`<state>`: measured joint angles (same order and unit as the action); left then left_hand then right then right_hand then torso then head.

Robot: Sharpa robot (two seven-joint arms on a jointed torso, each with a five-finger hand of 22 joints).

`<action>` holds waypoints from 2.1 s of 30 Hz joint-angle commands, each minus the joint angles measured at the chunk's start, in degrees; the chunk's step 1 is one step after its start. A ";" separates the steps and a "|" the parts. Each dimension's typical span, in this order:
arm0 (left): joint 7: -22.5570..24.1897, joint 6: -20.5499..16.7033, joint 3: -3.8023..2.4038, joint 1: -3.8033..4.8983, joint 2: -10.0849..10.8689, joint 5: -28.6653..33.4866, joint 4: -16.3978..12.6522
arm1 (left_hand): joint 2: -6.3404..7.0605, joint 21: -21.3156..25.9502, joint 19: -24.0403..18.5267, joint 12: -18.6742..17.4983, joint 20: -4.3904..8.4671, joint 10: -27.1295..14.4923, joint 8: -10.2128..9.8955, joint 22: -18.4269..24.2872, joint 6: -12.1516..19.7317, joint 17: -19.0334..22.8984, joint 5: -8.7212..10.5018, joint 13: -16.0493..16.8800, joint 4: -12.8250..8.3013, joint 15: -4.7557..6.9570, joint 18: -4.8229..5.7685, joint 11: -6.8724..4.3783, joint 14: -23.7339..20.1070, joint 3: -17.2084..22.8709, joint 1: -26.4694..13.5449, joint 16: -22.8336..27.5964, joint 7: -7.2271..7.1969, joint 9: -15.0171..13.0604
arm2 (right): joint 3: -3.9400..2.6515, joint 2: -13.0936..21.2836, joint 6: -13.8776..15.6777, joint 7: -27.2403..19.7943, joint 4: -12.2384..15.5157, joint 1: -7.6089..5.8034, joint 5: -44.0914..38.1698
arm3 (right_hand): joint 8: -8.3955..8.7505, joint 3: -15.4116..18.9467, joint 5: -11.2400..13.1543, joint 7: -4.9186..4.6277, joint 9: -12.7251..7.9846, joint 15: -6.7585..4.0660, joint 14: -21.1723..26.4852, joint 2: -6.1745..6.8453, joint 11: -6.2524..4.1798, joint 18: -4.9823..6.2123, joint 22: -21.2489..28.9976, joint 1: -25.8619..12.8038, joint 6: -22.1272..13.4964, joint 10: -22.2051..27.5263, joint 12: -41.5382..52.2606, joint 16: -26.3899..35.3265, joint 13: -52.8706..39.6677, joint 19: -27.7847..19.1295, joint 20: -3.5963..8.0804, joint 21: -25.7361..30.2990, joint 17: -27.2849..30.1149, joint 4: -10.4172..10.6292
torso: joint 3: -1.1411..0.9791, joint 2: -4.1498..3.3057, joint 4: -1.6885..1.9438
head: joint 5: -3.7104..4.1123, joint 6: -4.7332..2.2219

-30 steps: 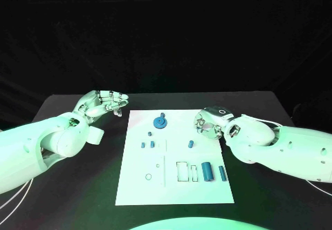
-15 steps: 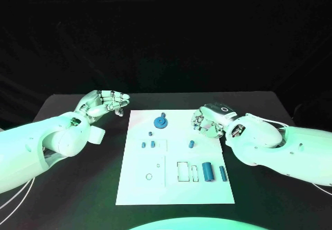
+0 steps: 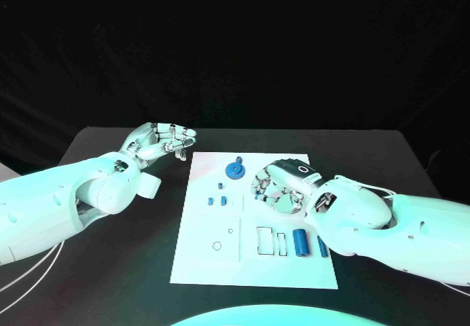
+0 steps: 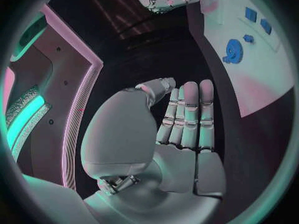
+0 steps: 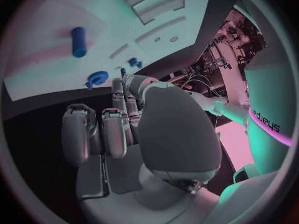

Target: Assemble the parts on the task board

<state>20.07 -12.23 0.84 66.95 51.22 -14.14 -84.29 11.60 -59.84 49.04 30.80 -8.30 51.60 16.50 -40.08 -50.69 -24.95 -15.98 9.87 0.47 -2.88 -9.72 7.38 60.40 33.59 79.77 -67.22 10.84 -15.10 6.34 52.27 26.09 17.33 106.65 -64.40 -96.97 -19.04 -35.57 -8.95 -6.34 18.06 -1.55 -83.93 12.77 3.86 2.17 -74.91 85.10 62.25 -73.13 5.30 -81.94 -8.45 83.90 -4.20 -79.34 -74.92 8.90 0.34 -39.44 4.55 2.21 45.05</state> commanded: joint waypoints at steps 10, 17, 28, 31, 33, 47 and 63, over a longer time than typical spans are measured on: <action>0.77 -1.21 -0.01 -0.12 -1.11 0.10 -0.81 | -0.56 0.38 -0.36 0.29 -0.13 -0.43 0.43 0.09 -0.18 0.08 -0.37 -0.10 -0.40 -0.05 -0.88 0.01 -0.19 0.04 -0.07 0.21 0.33 0.06 | 0.21 -5.02 -0.01 -1.82 -0.28 4.41 -2.11 | -0.39 -0.32 -0.47 0.04 0.14 -0.38 -3.51 -0.08 -1.42 -0.09 -11.12 -0.67 0.36 -1.75 -0.17 0.13 0.11 3.28 0.41 0.10 -2.63 -0.27 | 0.00 0.06 0.03 | -3.15 1.44; 0.75 -1.57 0.02 -0.18 -1.76 0.17 -0.73 | -0.54 0.39 -0.38 0.30 -0.14 -0.45 0.46 0.10 -0.20 0.10 -0.36 -0.11 -0.39 -0.06 -0.87 0.02 -0.19 -0.01 -0.12 0.24 0.33 0.05 | 0.31 -7.38 0.42 -1.32 -1.79 6.52 -4.13 | -0.39 -0.44 -0.54 0.01 0.20 -0.39 -3.47 -0.09 -1.40 -0.08 -11.10 -0.73 0.30 -1.77 -0.26 0.21 0.14 3.27 0.41 0.15 -2.53 -0.41 | 0.03 -0.08 -0.02 | -5.39 2.31; 0.70 -1.68 0.03 -0.22 -2.00 0.18 -0.66 | -0.52 0.41 -0.41 0.31 -0.15 -0.50 0.49 0.11 -0.23 0.12 -0.36 -0.12 -0.38 -0.08 -0.86 0.03 -0.20 -0.08 -0.19 0.26 0.32 0.05 | 0.39 -9.02 0.50 -0.30 -3.23 8.12 -6.35 | -0.39 -0.46 -0.55 0.00 0.21 -0.38 -3.47 -0.08 -1.40 -0.09 -11.13 -0.75 0.29 -1.78 -0.28 0.21 0.15 3.29 0.41 0.09 -2.53 -0.44 | 0.06 -0.11 -0.04 | -6.45 2.91; 0.68 -1.67 0.03 -0.22 -2.01 0.18 -0.67 | -0.52 0.41 -0.41 0.31 -0.15 -0.50 0.49 0.11 -0.23 0.12 -0.36 -0.12 -0.38 -0.08 -0.86 0.03 -0.20 -0.08 -0.19 0.26 0.32 0.05 | 0.39 -9.22 0.39 0.14 -3.52 8.31 -6.68 | -0.40 -0.50 -0.55 -0.01 0.25 -0.38 -3.44 -0.07 -1.38 -0.09 -11.13 -0.81 0.27 -1.81 -0.33 0.27 0.16 3.29 0.41 0.08 -2.45 -0.51 | 0.05 -0.12 0.00 | -6.58 2.98; 0.65 -1.65 0.03 -0.22 -1.99 0.18 -0.66 | -0.52 0.41 -0.41 0.31 -0.15 -0.50 0.49 0.11 -0.23 0.12 -0.36 -0.12 -0.38 -0.08 -0.86 0.03 -0.20 -0.08 -0.19 0.26 0.32 0.05 | 0.40 -9.37 0.37 0.36 -3.65 8.42 -6.85 | -0.40 -0.50 -0.55 -0.01 0.25 -0.38 -3.44 -0.07 -1.38 -0.09 -11.13 -0.81 0.27 -1.81 -0.33 0.27 0.16 3.29 0.41 0.08 -2.45 -0.51 | 0.06 -0.12 -0.02 | -6.65 3.04; 0.39 -1.45 0.03 -0.23 -1.95 0.16 -0.60 | -0.54 0.44 -0.45 0.33 -0.16 -0.56 0.53 0.13 -0.26 0.15 -0.37 -0.14 -0.39 -0.09 -0.86 0.03 -0.21 -0.13 -0.23 0.30 0.32 0.05 | 0.42 -9.96 -0.06 1.65 -4.05 8.83 -8.05 | -0.40 -0.53 -0.56 -0.02 0.28 -0.38 -3.43 -0.07 -1.38 -0.10 -11.16 -0.84 0.27 -1.82 -0.35 0.30 0.16 3.31 0.40 0.03 -2.41 -0.56 | 0.03 -0.11 -0.03 | -6.78 2.99; 0.14 -1.30 0.03 -0.24 -1.90 0.00 -0.55 | -0.54 0.44 -0.45 0.33 -0.16 -0.56 0.53 0.13 -0.26 0.15 -0.37 -0.14 -0.39 -0.09 -0.86 0.03 -0.21 -0.13 -0.23 0.30 0.32 0.05 | 0.42 -10.29 -0.67 2.78 -4.53 8.86 -9.02 | -0.42 -0.62 -0.59 -0.04 0.34 -0.38 -3.43 -0.06 -1.38 -0.12 -11.21 -0.91 0.24 -1.87 -0.42 0.27 0.18 3.34 0.40 -0.08 -2.47 -0.70 | 0.05 -0.09 -0.03 | -6.88 3.10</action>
<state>19.95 -13.79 0.90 66.71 49.39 -14.11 -84.76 11.60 -59.63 48.84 30.79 -8.50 51.61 16.79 -40.04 -50.69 -24.85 -15.98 9.78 0.32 -2.88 -9.72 7.38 60.40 33.43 79.77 -67.22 10.84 -15.11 6.77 42.02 26.25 19.50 102.18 -55.58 -104.76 -19.28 -36.05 -9.35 -6.35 18.35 -1.52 -83.95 13.22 3.89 2.17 -74.92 84.19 62.22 -73.21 4.84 -81.93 -8.19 83.90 -4.21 -79.33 -74.94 8.28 0.36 -39.56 4.50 -4.66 48.10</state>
